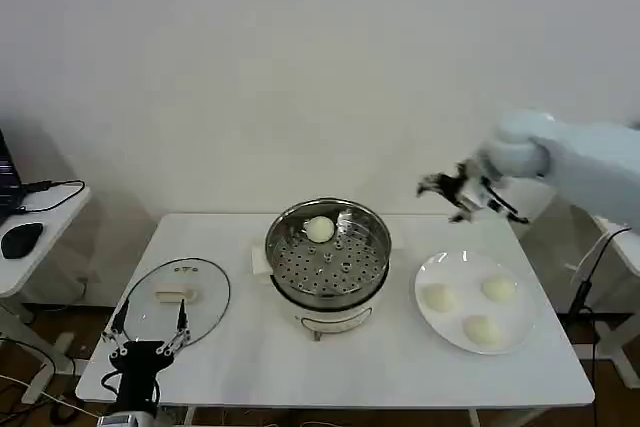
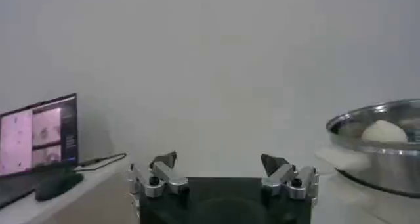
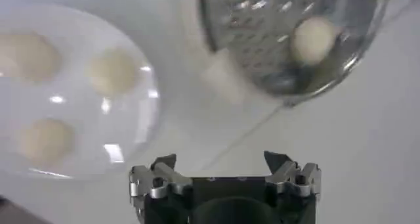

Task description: Take steamed baozi put them in steamer then cover it.

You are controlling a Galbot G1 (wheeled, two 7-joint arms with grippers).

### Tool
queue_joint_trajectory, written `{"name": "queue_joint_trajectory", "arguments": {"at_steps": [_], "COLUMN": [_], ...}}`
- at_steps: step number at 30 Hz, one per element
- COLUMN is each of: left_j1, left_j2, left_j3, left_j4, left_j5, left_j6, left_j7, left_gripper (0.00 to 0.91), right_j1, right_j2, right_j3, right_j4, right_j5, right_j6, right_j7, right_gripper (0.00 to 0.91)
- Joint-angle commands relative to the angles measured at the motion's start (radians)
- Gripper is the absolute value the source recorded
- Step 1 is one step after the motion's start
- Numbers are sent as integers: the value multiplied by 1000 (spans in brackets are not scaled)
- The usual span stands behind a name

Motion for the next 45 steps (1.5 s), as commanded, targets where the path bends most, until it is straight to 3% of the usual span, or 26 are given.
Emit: {"name": "queue_joint_trajectory", "arguments": {"at_steps": [1, 4, 11, 19, 28, 40, 41, 42, 45], "left_j1": [-4, 2, 17, 20, 14, 9, 9, 7, 4], "left_j2": [14, 8, -12, -28, -36, -39, -39, -38, -38], "left_j3": [4, 3, 4, 11, 15, 4, 4, 3, 3], "left_j4": [2, 3, 0, 6, 16, 18, 18, 21, 25], "left_j5": [1, 8, 28, 36, 41, 35, 34, 34, 33], "left_j6": [1, -1, -3, -8, -12, -11, -11, -10, -10], "left_j7": [1, -1, -4, -6, -5, -9, -10, -10, -11], "left_gripper": [907, 907, 907, 907, 907, 907, 907, 907, 907], "right_j1": [-295, -429, -504, -501, -553, -565, -564, -564, -565], "right_j2": [-215, -192, -122, -67, 76, 195, 199, 205, 214], "right_j3": [184, 299, 334, 328, 389, 389, 389, 388, 387], "right_j4": [84, 47, -12, -102, -224, -337, -343, -351, -363], "right_j5": [14, 46, 81, 109, 154, 118, 119, 119, 116], "right_j6": [-112, -173, -292, -273, -272, -283, -284, -284, -286], "right_j7": [-34, -35, -38, -91, -62, -72, -73, -74, -78], "right_gripper": [907, 907, 907, 907, 907, 907, 887, 806, 766]}}
